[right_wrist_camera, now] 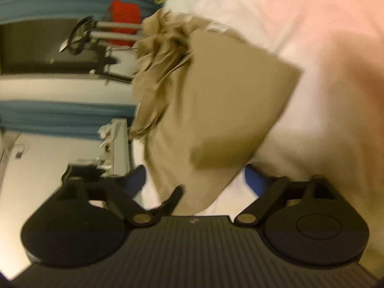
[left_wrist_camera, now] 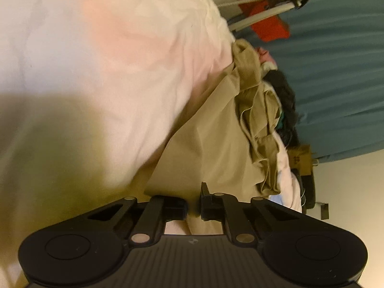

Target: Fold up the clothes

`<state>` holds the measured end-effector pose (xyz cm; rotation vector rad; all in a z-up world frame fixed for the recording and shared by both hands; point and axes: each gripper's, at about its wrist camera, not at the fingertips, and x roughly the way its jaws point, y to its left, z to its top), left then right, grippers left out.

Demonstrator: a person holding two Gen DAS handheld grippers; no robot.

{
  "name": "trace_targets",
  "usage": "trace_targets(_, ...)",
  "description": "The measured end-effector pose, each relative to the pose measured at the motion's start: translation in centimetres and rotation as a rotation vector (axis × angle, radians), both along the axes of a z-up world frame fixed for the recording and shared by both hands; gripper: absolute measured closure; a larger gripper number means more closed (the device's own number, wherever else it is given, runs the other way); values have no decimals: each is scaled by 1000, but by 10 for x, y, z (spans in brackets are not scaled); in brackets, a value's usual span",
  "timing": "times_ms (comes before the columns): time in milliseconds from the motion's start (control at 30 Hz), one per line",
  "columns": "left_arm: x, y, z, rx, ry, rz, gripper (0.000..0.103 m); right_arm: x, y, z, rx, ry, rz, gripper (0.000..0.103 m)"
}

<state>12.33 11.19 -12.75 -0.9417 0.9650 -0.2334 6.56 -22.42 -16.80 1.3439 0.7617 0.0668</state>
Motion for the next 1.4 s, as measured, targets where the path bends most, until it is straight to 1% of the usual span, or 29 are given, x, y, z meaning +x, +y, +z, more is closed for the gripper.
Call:
trace_targets(33,-1,1,2,2,-12,6,94,-2,-3,-3,-2,18,-35,46)
trace_targets(67,-3,3,3,-5,-22,12,94,-5,-7,-6,1,34,-73,58)
trace_targets(100,-4,4,5,-13,-32,19,94,-7,-11,-9,4,50,-112,66)
trace_targets(133,-4,2,9,-17,-43,21,94,-8,-13,-11,3,55,-135,69)
trace_targets(167,-4,1,12,-19,-61,22,94,-8,-15,-12,-2,57,-151,76)
trace_targets(267,-7,-1,23,3,-120,13,95,-9,-16,-3,-78,17,-195,80)
trace_targets(300,-8,-2,27,11,-140,9,95,-9,-16,2,-104,1,-201,86)
trace_targets(400,-11,-6,37,10,-206,0,96,-11,-17,16,-167,-50,-209,94)
trace_targets(533,-20,-11,56,71,-290,-18,96,-19,-13,36,-219,-117,-197,95)
trace_targets(567,-24,-12,63,96,-321,-25,96,-22,-13,41,-227,-137,-196,95)
trace_targets(600,-23,-13,68,99,-334,-28,97,-25,-15,47,-235,-159,-194,95)
trace_targets(667,-32,-6,76,60,-334,-29,97,-35,-13,64,-263,-204,-192,95)
trace_targets(733,-43,-1,88,46,-349,-23,97,-48,-8,80,-281,-245,-182,95)
trace_targets(800,-64,3,99,53,-369,-14,97,-69,0,91,-297,-265,-160,95)
trace_targets(833,-80,8,104,47,-368,-16,97,-82,4,96,-305,-275,-150,95)
trace_targets(933,-132,21,118,26,-363,-21,97,-132,8,107,-298,-296,-143,95)
trace_targets(967,-143,22,120,20,-360,-23,97,-149,9,110,-297,-305,-142,95)
trace_targets(1100,-186,23,128,-3,-346,-32,97,-212,11,115,-286,-294,-159,95)
trace_targets(1167,-208,24,132,-14,-340,-36,97,-228,11,120,-310,-292,-163,95)
trace_targets(1267,-240,25,137,-32,-330,-42,97,-234,8,127,-347,-283,-166,95)
trace_targets(1300,-234,23,139,-33,-329,-45,97,-236,7,129,-360,-280,-167,95)
trace_targets(1333,-221,20,142,-22,-325,-42,96,-231,5,131,-357,-280,-170,95)
trace_targets(1400,-193,13,146,3,-316,-36,96,-205,-1,134,-338,-266,-175,95)
